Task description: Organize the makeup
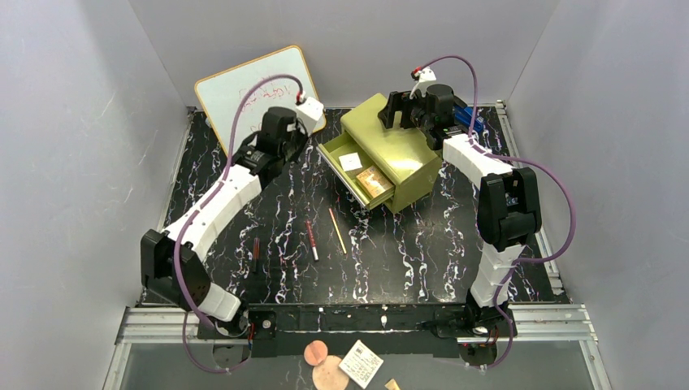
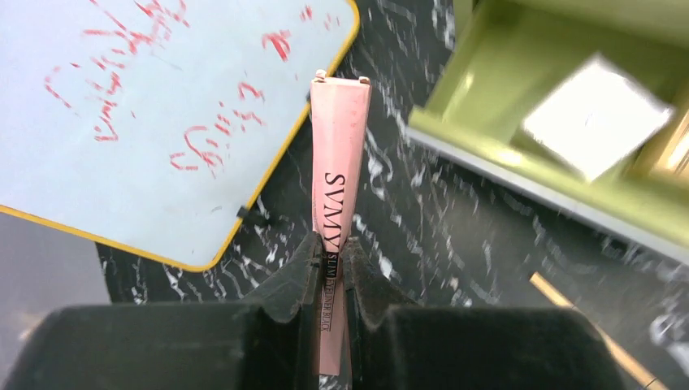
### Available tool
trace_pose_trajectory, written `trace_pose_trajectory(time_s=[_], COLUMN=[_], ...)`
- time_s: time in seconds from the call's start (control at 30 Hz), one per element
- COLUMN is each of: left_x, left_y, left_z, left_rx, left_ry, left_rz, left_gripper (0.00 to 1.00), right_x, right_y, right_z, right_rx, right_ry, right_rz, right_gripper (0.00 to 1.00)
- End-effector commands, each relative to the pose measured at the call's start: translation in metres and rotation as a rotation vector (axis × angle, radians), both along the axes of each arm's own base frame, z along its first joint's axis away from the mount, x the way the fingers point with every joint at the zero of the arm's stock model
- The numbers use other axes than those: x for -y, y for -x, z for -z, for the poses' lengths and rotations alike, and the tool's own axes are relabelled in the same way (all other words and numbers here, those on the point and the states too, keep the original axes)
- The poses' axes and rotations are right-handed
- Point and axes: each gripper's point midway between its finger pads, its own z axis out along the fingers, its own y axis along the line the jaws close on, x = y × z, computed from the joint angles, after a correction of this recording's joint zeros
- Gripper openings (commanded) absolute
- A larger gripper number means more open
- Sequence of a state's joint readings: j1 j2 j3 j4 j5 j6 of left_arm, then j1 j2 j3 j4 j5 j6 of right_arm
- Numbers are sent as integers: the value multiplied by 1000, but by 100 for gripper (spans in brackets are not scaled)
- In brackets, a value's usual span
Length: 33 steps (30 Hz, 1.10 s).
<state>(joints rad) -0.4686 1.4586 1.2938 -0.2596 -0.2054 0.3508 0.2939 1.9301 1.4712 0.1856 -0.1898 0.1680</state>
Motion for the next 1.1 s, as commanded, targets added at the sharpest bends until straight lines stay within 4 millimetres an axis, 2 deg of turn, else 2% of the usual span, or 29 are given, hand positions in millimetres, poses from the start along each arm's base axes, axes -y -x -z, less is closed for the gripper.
trace_pose_trajectory(time_s=[0.0, 0.17, 0.23, 0.47, 0.63, 0.73, 0.93, 1.07], left_x=[12, 33, 43, 58, 72, 90, 138, 143], left_y=[-6, -14, -16, -16, -14, -13, -1, 8], left_z=[-24, -39, -37, -28, -29, -28, -3, 7], left_rx=[-46, -92, -135, -218, -197, -189, -289, -261], left_ry=[221, 532, 651, 944, 1036, 1041, 1064, 1068], left_rz=[-163, -331, -392, -638, -764, -797, -829, -900], left_gripper=[0, 0, 0, 0, 0, 0, 0, 0], right_x=[33, 34, 34, 34, 34, 34, 34, 35], right_y=[114, 114, 114, 114, 115, 115, 115, 116], right_z=[187, 186, 187, 188, 190, 190, 190, 191], right_rx=[-649, -646, -645, -649, -653, -653, -649, -650], right_ry=[256, 258, 257, 257, 257, 258, 261, 263], right_rz=[-38, -36, -36, -37, -37, -38, -37, -34], right_gripper=[99, 99, 99, 99, 99, 99, 99, 99])
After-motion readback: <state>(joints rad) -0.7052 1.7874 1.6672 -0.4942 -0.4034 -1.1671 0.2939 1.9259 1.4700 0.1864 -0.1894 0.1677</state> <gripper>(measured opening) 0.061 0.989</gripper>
